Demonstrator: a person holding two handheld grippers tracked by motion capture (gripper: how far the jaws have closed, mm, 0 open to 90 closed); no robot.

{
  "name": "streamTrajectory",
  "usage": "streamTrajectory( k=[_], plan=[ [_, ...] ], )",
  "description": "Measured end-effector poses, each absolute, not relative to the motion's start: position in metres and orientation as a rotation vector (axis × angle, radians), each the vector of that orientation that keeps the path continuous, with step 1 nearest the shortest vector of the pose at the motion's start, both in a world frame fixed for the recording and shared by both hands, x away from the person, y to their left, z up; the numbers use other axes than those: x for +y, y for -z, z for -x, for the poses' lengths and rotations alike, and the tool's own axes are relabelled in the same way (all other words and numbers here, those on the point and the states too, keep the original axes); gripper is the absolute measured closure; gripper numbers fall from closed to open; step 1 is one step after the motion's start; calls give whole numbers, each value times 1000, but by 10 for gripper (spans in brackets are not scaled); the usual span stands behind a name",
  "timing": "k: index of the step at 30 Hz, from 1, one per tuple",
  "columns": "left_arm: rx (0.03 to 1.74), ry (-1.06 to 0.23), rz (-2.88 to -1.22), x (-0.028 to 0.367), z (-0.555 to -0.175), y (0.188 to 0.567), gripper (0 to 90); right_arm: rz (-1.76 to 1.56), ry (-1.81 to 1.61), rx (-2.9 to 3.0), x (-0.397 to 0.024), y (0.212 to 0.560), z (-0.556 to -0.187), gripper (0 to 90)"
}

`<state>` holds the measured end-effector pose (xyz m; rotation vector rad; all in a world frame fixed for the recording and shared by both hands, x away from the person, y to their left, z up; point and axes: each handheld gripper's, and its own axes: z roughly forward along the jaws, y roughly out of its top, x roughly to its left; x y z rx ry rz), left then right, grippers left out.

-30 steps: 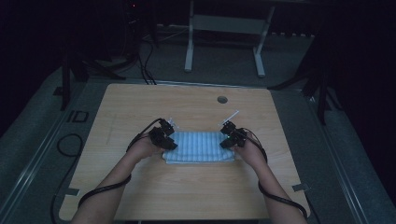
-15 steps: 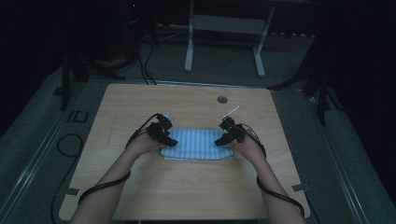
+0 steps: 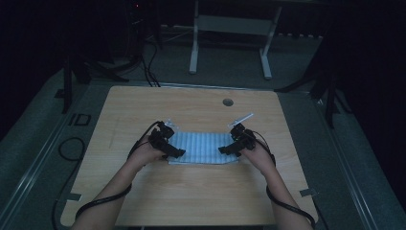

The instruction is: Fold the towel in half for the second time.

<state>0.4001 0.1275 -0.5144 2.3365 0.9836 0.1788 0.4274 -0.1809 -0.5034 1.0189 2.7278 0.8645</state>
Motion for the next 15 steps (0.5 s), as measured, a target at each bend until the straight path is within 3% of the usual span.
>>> streamTrajectory(
  k=[15],
  plan=[
    [1063,-226,-2232,170,-370,521,29,-1064,-1047,2485,-233,511,-402,126]
  ],
)
